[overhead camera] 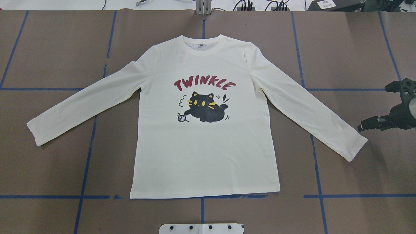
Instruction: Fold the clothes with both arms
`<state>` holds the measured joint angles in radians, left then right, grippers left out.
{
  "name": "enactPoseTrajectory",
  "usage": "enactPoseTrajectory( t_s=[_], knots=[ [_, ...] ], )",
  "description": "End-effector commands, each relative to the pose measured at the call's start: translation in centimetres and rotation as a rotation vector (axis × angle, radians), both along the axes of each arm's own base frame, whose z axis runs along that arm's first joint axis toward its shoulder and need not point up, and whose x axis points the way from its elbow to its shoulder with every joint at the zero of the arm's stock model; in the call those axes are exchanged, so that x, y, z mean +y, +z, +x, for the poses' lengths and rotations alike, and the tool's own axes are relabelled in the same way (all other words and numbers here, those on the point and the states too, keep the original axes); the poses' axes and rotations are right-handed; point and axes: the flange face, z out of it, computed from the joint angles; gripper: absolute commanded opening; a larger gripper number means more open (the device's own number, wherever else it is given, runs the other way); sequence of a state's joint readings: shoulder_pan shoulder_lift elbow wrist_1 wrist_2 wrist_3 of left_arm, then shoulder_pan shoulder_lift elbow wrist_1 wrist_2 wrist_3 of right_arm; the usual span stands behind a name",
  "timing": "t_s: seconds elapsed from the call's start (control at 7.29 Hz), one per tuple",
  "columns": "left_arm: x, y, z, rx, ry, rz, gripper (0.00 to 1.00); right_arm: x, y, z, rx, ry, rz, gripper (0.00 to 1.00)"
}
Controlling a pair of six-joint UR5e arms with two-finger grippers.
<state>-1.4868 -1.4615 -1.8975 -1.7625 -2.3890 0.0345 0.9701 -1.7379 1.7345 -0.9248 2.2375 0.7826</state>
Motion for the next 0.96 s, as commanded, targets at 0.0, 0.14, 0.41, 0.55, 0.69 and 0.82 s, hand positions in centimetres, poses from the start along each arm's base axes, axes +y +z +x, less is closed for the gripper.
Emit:
enactPoseTrajectory(
  t_s=[0.0,0.14,0.41,0.55,0.69,0.82],
  knots=[
    [-0.2,0.1,0.0,0.005,-0.006,0.025,1.0,0.3,2.0,-0.4,0.012,0.008,-0.031,0.91],
    [-0.2,-0.1,0.0,0.009,-0.009,0.026,1.0,0.2,1.9,-1.2,0.009,0.018,-0.056,0.89],
    [-0.2,-0.1,0.0,0.007,-0.01,0.026,1.0,0.5,2.4,-1.8,0.014,0.013,-0.076,0.79],
    [-0.2,0.0,0.0,0.007,-0.01,0.023,1.0,0.6,2.5,-1.9,0.016,0.009,-0.076,0.72],
    [-0.2,0.0,0.0,0.008,-0.009,0.025,1.0,0.7,2.7,-2.2,0.019,0.003,-0.08,0.71],
    [-0.2,0.0,0.0,0.008,-0.008,0.026,1.0,0.9,2.7,-2.5,0.017,-0.007,-0.079,0.72]
  ],
)
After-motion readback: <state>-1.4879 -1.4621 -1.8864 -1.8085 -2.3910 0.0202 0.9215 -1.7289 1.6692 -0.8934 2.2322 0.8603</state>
